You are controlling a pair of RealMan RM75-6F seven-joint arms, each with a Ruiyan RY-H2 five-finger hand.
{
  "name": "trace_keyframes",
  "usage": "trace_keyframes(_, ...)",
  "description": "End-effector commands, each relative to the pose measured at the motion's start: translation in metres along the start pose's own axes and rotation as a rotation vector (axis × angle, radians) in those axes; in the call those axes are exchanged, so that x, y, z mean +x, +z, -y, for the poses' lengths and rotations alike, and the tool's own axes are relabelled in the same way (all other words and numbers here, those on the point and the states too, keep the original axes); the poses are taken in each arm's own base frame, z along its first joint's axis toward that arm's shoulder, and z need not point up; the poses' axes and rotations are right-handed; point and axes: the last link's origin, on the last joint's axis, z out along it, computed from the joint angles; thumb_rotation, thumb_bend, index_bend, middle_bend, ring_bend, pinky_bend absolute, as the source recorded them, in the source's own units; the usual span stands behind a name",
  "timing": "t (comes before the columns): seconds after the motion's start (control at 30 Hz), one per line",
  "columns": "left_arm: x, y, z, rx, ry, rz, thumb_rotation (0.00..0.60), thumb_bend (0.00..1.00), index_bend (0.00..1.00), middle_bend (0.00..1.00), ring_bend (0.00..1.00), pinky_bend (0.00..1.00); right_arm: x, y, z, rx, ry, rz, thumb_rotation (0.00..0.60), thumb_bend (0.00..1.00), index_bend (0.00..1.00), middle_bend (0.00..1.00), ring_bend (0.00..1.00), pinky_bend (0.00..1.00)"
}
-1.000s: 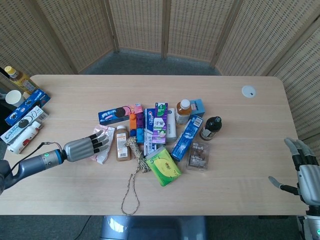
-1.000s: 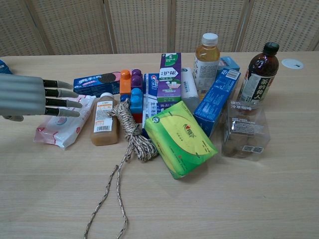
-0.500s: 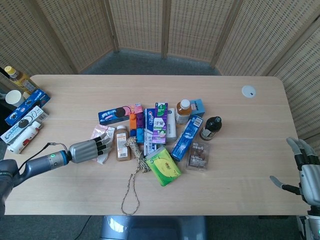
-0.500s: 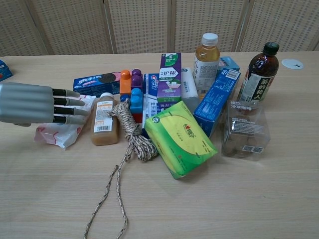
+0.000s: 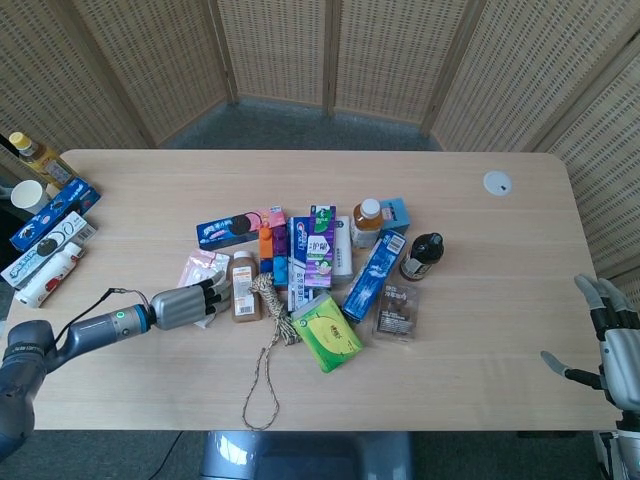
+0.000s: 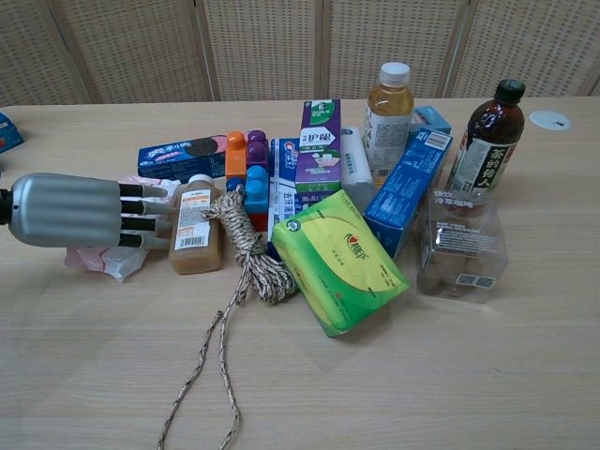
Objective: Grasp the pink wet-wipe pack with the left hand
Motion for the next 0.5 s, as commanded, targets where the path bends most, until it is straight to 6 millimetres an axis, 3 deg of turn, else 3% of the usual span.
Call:
trace_keyframes(0.03,0.0002,0.0026,-0.0042,-0.006,0.030,-0.005,0.600,0.00,0.29,0.00,0.00,0.18,0.0009,-0.0005,0.0005,0.004,0.005,-0.002,0.600,0.00,0.00,0.00,0.00,0.00)
trace_keyframes(0.13,-0.0030,0.0050,-0.0068,0.019,0.056,0.016,0.600,0.00,0.53,0.02,0.04,0.27,0.0020,-0.0011,0.0011,0.009,0.008,-0.006,0.600,0.00,0.00,0.00,0.00,0.00)
trace_keyframes(0.3,0.0004,0.0060,-0.0102,0.038,0.054,-0.007,0.600,0.06,0.80,0.49,0.46,0.49,0.0021,-0.0019,0.0019,0.013,0.009,-0.004,0.600,0.00,0.00,0.00,0.00,0.00)
trace_keyframes(0.4,0.0023,0.0030,-0.0088,0.047,0.050,-0.027,0.600,0.07,0.86,0.62,0.58,0.57,0.0014,-0.0019,0.0021,0.013,0.006,-0.002,0.600,0.00,0.00,0.00,0.00,0.00)
trace_keyframes(0.5,0.0044,-0.0015,-0.0056,0.062,0.049,-0.050,0.600,0.07,0.87,0.66,0.61,0.60,0.0007,-0.0020,0.0025,0.015,0.006,0.001,0.600,0.00,0.00,0.00,0.00,0.00)
